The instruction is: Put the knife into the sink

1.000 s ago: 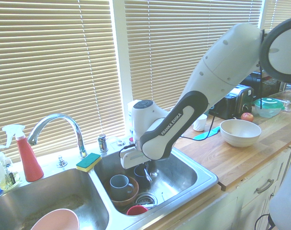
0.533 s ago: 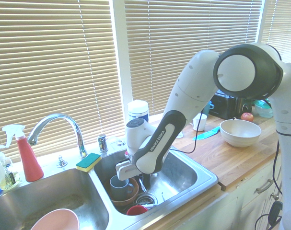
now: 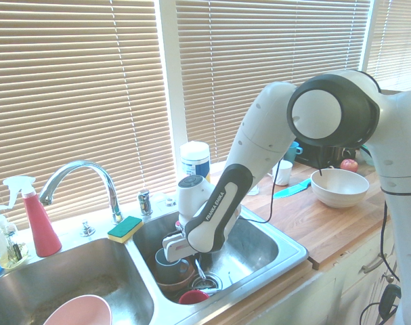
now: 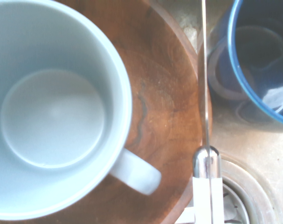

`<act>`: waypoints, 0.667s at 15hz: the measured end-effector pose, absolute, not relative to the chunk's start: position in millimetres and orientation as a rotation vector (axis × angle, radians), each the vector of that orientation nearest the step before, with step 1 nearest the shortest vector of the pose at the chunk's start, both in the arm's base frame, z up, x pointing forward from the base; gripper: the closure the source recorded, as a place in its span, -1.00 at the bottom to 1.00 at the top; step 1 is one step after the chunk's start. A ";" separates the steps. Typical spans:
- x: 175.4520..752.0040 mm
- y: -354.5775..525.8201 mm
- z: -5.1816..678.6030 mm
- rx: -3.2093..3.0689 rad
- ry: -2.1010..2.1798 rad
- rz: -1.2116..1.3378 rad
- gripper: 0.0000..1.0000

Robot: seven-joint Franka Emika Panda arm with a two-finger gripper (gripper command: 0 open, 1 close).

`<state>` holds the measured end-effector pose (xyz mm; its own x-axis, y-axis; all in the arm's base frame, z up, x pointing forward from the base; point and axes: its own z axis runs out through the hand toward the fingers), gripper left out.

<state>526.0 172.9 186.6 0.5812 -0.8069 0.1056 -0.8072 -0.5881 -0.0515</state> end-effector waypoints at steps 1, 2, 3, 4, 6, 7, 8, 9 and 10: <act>526.1 172.2 185.6 2.792 -1.425 0.183 -1.00; 526.3 171.8 185.4 2.792 -1.425 0.182 -1.00; 526.5 171.5 185.4 2.792 -1.424 0.183 -1.00; 526.9 170.9 185.5 2.792 -1.425 0.186 -1.00; 527.6 169.5 185.7 2.792 -1.428 0.187 -1.00; 527.7 169.5 185.8 2.792 -1.428 0.188 -1.00; 528.0 169.3 186.6 2.793 -1.429 0.191 -1.00; 529.1 168.5 189.6 2.796 -1.430 0.200 -1.00; 530.5 166.4 195.5 2.800 -1.431 0.213 -1.00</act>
<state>530.5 166.4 195.5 0.5788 -0.8072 0.1155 -0.8058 -0.5879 -0.0706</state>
